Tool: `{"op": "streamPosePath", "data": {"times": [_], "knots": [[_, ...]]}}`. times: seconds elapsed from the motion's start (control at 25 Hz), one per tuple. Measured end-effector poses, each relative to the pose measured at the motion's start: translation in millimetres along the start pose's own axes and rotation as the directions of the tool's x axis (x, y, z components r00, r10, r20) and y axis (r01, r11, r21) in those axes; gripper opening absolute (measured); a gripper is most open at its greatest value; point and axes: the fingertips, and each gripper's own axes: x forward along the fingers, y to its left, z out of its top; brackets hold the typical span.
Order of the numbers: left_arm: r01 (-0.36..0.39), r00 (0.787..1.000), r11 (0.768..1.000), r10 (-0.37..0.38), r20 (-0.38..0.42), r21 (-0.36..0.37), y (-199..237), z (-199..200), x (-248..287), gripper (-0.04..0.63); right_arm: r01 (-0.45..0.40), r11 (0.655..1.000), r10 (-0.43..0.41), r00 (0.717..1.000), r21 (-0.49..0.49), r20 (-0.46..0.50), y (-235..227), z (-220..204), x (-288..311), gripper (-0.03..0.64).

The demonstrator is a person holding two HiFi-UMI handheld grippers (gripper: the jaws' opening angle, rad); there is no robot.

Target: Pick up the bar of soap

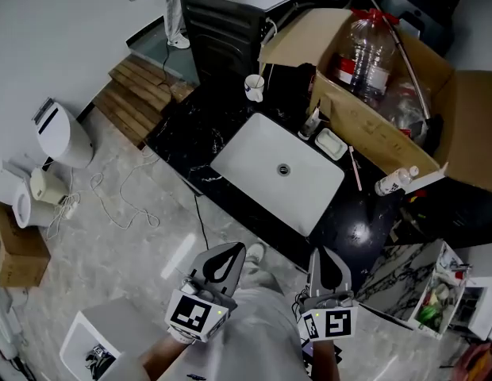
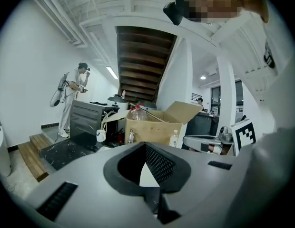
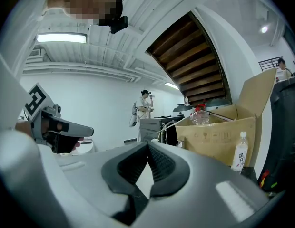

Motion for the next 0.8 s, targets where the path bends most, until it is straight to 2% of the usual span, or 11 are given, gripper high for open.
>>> {"op": "streamPosePath", "data": {"times": [0.16, 0.36, 0.6, 0.8], "knots": [[-0.009, 1.000, 1.000, 0.009, 0.005, -0.024, 16, 15, 27, 0.006, 0.018, 1.000, -0.019, 1.000, 0.002, 0.009, -19, 8, 26, 0.008], [0.006, 1.000, 0.999, -0.007, 0.023, 0.034, 33, 33, 66, 0.006, 0.035, 0.999, -0.036, 0.999, 0.007, 0.025, -46, 14, 58, 0.008], [0.009, 1.000, 1.000, -0.009, 0.004, -0.004, 53, 34, 114, 0.006, 0.040, 0.998, -0.041, 0.999, 0.041, 0.031, -71, 16, 94, 0.008], [0.021, 1.000, 1.000, -0.021, -0.006, 0.019, 53, 47, 133, 0.006, 0.050, 0.997, -0.052, 0.998, 0.058, 0.032, -86, 15, 108, 0.008]]}}
